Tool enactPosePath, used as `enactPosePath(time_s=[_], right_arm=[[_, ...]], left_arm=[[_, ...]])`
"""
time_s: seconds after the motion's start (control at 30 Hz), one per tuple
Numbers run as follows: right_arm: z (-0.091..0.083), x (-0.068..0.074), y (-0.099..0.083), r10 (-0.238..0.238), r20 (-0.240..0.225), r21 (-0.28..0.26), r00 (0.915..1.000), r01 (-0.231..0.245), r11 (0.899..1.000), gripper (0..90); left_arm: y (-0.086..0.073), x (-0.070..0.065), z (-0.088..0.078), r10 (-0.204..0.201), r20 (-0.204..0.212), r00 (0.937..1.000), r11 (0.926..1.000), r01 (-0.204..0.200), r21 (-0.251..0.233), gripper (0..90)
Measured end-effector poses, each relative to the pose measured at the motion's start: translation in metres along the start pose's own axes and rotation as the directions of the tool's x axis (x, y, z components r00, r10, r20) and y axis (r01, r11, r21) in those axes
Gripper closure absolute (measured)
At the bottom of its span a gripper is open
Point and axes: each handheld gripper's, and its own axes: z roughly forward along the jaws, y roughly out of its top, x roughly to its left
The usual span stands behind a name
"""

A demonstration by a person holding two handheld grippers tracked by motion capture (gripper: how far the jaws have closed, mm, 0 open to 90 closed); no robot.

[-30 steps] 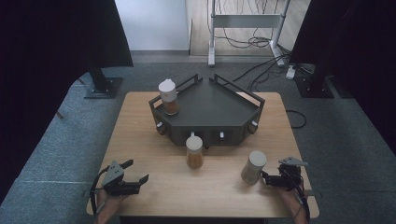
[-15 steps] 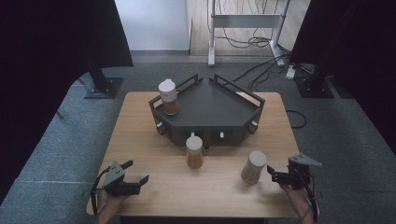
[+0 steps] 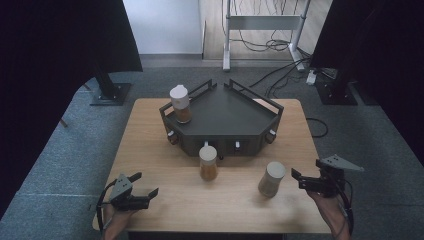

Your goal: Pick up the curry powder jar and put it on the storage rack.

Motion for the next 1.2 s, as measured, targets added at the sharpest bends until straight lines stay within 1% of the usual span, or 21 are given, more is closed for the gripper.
enactPosePath(time_s=[0.1, 0.2, 0.3, 0.4, 0.43, 0.53, 0.63, 0.77, 0.83, 0.97, 1.03, 1.2], right_arm=[[-0.005, 0.004, 0.01, -0.011, -0.031, -0.007, 0.9995, 0.01, 1.0, 0.4], [-0.007, 0.011, 0.019, -0.037, -0.06, -0.012, 0.9975, 0.036, 0.999, 0.0], [-0.006, 0.021, 0.029, -0.068, -0.091, -0.017, 0.9936, 0.066, 0.998, 0.0], [-0.002, 0.032, 0.039, -0.104, -0.122, -0.016, 0.9871, 0.103, 0.995, 0.0], [0.001, 0.038, 0.043, -0.122, -0.136, -0.018, 0.9831, 0.121, 0.992, 0.0], [0.008, 0.052, 0.051, -0.159, -0.165, -0.022, 0.9733, 0.157, 0.987, 0.3], [0.019, 0.069, 0.062, -0.193, -0.204, -0.017, 0.9598, 0.194, 0.981, 0.8], [0.036, 0.089, 0.071, -0.232, -0.244, -0.012, 0.9417, 0.236, 0.972, 1.1], [0.046, 0.099, 0.074, -0.248, -0.26, -0.009, 0.9332, 0.255, 0.967, 1.1], [0.067, 0.119, 0.08, -0.278, -0.284, 0.015, 0.9178, 0.294, 0.956, 0.8], [0.077, 0.128, 0.081, -0.291, -0.288, 0.025, 0.9122, 0.311, 0.95, 0.8], [0.104, 0.145, 0.082, -0.293, -0.309, 0.061, 0.9046, 0.327, 0.943, 1.0]], left_arm=[[0.001, -0.001, 0.001, 0.005, 0.004, 1.0, 1.0, -0.005, 0.004, 7.9], [0.001, -0.001, 0.001, 0.011, 0.006, 0.9999, 0.9999, -0.011, 0.006, 7.9], [0.001, -0.001, 0.002, 0.013, 0.008, 0.9999, 0.9999, -0.013, 0.008, 8.0], [0.001, -0.001, 0.002, 0.013, 0.009, 0.9999, 0.9999, -0.013, 0.006, 8.0], [0.001, -0.001, 0.002, 0.013, 0.009, 0.9999, 0.9999, -0.013, 0.005, 8.0], [0.001, -0.001, 0.001, 0.012, 0.008, 0.9999, 0.9999, -0.012, 0.004, 8.0], [0.0, -0.001, 0.0, 0.011, 0.007, 0.9999, 0.9999, -0.011, 0.001, 8.0], [0.0, -0.001, -0.001, 0.009, 0.007, 0.9999, 1.0, -0.009, -0.003, 7.9], [0.0, -0.001, -0.001, 0.009, 0.007, 0.9999, 0.9999, -0.009, -0.004, 7.9], [0.0, -0.001, -0.002, 0.011, 0.008, 0.9999, 0.9999, -0.011, -0.006, 8.0], [0.0, -0.001, -0.002, 0.012, 0.009, 0.9999, 0.9999, -0.012, -0.009, 7.9], [0.0, -0.001, -0.003, 0.013, 0.011, 0.9998, 0.9999, -0.013, -0.011, 8.0]])
